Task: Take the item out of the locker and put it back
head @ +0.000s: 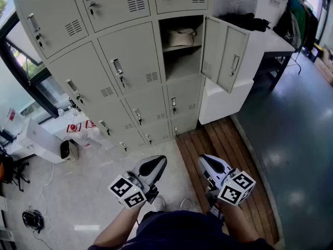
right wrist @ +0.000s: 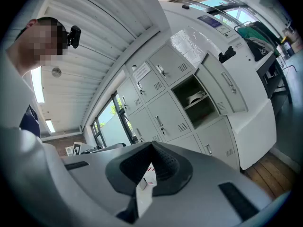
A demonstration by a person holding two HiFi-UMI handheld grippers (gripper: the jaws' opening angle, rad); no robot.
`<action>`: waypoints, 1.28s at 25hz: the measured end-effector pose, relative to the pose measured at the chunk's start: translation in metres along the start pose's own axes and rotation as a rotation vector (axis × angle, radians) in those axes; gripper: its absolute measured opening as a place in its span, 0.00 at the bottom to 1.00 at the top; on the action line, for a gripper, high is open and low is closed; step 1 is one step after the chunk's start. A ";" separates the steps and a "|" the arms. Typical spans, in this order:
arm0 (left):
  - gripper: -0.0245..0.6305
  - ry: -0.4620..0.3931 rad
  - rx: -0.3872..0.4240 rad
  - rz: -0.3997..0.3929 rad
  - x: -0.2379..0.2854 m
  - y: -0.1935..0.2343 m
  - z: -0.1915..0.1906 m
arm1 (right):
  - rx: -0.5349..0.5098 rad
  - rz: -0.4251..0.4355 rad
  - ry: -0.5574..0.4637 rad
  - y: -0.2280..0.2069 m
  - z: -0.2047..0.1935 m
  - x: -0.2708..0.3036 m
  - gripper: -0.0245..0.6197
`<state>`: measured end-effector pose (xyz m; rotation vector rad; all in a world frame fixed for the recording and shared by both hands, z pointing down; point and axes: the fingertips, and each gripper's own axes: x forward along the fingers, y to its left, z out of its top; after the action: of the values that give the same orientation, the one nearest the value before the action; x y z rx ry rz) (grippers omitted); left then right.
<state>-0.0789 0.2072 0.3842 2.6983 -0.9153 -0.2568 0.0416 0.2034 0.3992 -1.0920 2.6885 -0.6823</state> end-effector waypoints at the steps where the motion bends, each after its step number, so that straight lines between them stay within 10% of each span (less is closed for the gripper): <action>1: 0.04 0.000 0.000 0.001 0.001 -0.001 -0.001 | 0.001 0.001 0.001 -0.001 -0.001 -0.001 0.05; 32: 0.04 -0.010 0.047 0.008 0.049 -0.001 0.010 | -0.091 0.003 0.008 -0.035 0.022 -0.005 0.05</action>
<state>-0.0424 0.1754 0.3706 2.7381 -0.9468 -0.2508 0.0738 0.1766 0.3959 -1.1084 2.7516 -0.5695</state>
